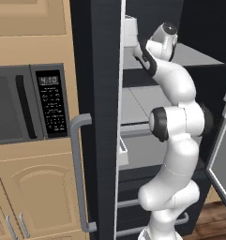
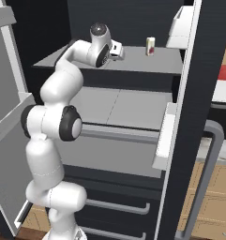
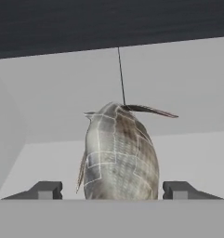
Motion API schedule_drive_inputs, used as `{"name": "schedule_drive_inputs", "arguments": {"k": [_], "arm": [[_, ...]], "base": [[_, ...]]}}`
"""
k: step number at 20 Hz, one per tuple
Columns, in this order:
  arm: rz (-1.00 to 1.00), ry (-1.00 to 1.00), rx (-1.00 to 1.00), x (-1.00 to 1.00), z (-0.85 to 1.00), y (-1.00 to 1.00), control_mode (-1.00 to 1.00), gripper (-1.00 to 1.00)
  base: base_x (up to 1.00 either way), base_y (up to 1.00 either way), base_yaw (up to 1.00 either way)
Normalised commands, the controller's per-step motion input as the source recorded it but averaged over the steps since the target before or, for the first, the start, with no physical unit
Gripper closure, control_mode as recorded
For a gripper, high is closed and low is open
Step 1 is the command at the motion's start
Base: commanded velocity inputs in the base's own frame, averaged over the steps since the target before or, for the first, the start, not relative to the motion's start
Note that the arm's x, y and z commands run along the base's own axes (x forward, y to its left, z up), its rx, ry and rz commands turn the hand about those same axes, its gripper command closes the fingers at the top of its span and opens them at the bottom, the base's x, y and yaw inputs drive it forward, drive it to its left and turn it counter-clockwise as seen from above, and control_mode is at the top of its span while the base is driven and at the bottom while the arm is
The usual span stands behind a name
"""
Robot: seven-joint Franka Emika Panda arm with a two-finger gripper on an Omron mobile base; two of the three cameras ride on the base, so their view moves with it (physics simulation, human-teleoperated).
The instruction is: Take the fish out of the fridge, briefly rinse it in the sink, and place it on the tray next to the sink.
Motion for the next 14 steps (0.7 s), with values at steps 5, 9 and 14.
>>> {"name": "schedule_drive_inputs", "arguments": {"k": [5, 9, 14], "arm": [[0.00, 0.00, 0.00, 0.04, -0.07, 0.01, -1.00, 1.00], [0.00, 0.00, 0.00, -0.03, 0.00, 0.00, -1.00, 1.00], [0.00, -0.01, 0.00, -0.51, 0.00, 0.01, -1.00, 1.00]], "base": [[0.00, 0.00, 0.00], [0.00, 0.00, 0.00], [0.00, 0.00, 0.00]]}}
